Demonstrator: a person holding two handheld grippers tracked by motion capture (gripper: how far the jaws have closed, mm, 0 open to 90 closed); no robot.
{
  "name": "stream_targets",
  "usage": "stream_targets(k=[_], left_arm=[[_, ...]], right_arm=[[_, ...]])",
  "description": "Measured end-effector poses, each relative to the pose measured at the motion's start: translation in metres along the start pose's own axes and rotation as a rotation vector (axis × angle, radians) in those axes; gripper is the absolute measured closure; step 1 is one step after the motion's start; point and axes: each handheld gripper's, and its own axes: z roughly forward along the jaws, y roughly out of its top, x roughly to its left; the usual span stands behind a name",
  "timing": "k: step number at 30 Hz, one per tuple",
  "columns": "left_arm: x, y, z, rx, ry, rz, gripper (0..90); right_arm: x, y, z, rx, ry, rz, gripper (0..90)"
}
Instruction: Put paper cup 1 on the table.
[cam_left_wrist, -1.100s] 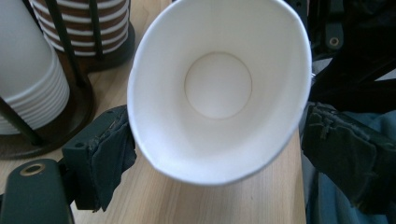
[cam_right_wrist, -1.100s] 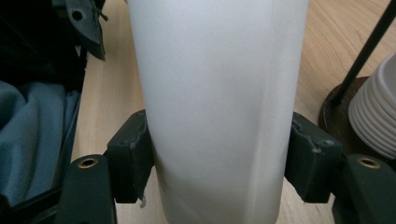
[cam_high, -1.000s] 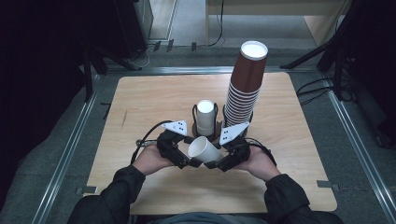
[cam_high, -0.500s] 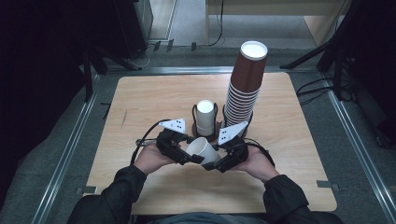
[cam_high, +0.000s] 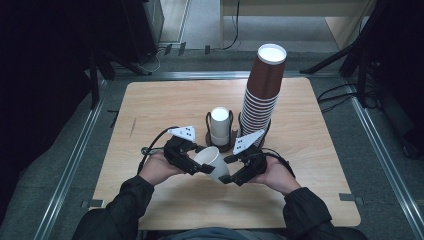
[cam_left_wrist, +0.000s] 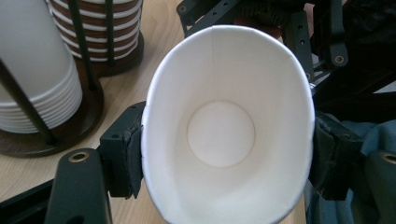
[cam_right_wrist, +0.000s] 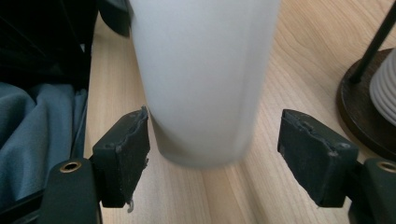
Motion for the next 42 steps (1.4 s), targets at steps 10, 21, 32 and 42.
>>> stream_targets(k=[10, 21, 32, 42], left_arm=[[0.008, -0.001, -0.010, 0.055, 0.041, 0.020, 26.4], [0.023, -0.003, -0.023, 0.070, 0.116, -0.018, 25.7], [0.037, -0.014, -0.043, 0.071, 0.202, -0.062, 25.7], [0.053, -0.025, -0.059, 0.094, 0.293, -0.105, 25.6]], right_arm=[[0.001, -0.007, -0.005, 0.015, -0.046, 0.015, 25.5], [-0.001, -0.017, -0.013, -0.018, -0.152, 0.019, 23.6], [-0.005, -0.020, -0.019, -0.029, -0.188, 0.054, 22.7], [-0.005, -0.022, -0.021, -0.008, -0.188, 0.050, 21.8]])
